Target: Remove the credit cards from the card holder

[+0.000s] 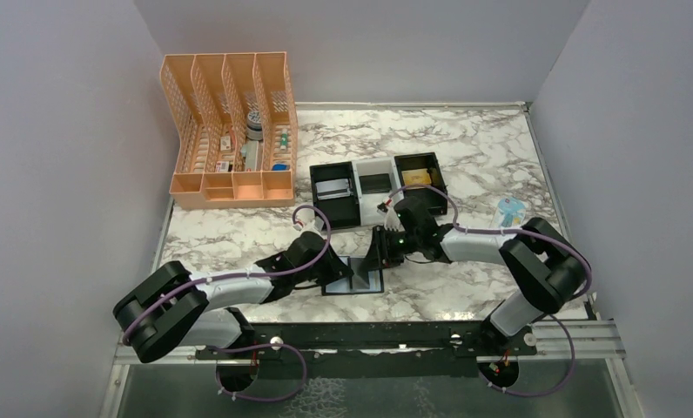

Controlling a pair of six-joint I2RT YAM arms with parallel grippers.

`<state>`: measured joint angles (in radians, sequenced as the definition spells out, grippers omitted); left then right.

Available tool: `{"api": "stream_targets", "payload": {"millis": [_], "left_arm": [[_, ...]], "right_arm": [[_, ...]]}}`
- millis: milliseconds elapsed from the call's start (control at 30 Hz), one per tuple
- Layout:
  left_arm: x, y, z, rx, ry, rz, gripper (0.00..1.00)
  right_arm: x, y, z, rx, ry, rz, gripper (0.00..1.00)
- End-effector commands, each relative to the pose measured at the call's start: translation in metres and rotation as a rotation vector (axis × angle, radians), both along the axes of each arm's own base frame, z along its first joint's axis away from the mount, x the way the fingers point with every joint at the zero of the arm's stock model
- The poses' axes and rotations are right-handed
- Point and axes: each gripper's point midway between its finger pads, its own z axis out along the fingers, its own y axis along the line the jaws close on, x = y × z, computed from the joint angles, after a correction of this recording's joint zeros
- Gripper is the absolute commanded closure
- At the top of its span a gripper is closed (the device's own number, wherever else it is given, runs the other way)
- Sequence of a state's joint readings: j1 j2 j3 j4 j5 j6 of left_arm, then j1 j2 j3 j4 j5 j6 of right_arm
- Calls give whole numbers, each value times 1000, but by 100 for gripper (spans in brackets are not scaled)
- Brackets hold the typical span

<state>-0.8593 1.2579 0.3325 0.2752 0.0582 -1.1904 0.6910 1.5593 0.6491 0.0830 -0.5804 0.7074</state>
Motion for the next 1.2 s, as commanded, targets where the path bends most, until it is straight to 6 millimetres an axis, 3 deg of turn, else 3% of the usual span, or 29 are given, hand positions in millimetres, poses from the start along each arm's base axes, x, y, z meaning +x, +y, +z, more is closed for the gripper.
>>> {"api": "stream_targets", "payload": {"millis": [0,200,400,600,933,1167], "left_arm": [[1,1,-3,21,-4,-9,89],[-1,0,-1,1,-5,-11,84],[2,1,3,-13,-14,11,100],[3,12,1,21,-13,52,100],[1,16,-1,23,-15,63,96],[2,1,7,-32,-33,9,83]], "right_arm": [[0,-20,-41,-170,67,-101,72],[-5,-35,-58,-243,95,-146,73],[-5,-38,-64,-264,108,-157,74],[-1,-40,-63,-276,97,-172,75],[-1,-36,-58,-262,92,-158,76],[0,-31,-51,-232,88,-145,76]]}}
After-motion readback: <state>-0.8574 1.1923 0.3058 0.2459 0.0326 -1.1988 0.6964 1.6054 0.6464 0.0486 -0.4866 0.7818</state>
